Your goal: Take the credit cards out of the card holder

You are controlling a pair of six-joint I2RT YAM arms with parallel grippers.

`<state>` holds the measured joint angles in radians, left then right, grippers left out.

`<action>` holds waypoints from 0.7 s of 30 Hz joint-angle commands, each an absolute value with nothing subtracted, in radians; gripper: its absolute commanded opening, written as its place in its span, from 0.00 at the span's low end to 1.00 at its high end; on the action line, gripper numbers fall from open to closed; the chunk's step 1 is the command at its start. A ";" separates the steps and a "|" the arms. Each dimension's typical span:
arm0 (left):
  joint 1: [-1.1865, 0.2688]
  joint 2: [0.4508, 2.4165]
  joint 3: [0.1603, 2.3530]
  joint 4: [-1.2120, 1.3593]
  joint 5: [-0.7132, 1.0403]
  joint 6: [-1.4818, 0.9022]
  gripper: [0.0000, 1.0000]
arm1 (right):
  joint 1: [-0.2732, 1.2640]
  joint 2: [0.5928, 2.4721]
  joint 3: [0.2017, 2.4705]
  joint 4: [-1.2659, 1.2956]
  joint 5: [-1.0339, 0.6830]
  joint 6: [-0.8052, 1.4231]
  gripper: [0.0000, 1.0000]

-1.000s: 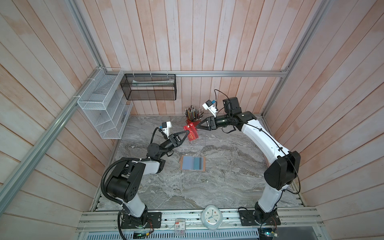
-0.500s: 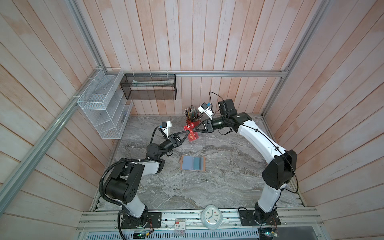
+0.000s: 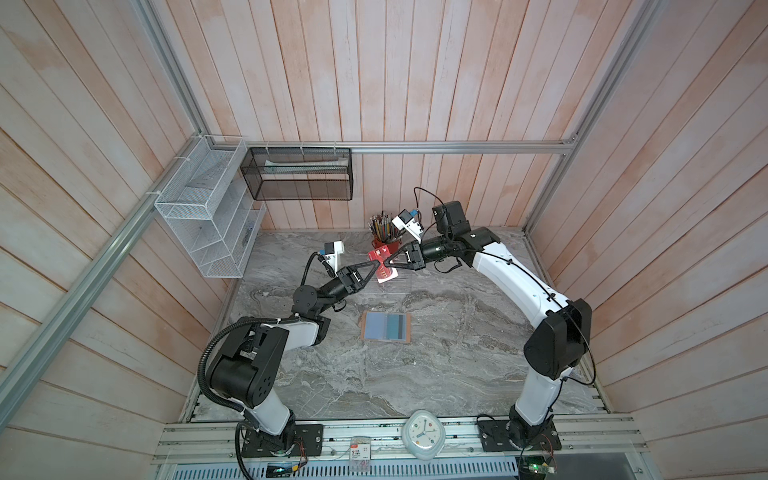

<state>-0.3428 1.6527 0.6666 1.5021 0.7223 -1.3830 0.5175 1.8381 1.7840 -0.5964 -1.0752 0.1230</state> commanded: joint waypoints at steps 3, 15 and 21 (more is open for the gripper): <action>-0.338 1.596 0.689 1.460 0.741 -1.322 0.04 | 0.524 1.838 1.778 -0.577 -1.089 0.114 0.01; -0.329 1.522 0.681 1.292 0.722 -1.249 0.37 | 0.517 1.857 1.841 -0.665 -1.028 0.065 0.00; -0.293 1.473 0.656 1.223 0.722 -1.240 1.00 | 0.517 1.911 1.958 -0.807 -0.814 0.000 0.00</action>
<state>-0.3099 1.5112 0.6655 1.2541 0.7246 -1.2663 0.5175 1.8690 1.8954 -0.7029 -0.9581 0.0551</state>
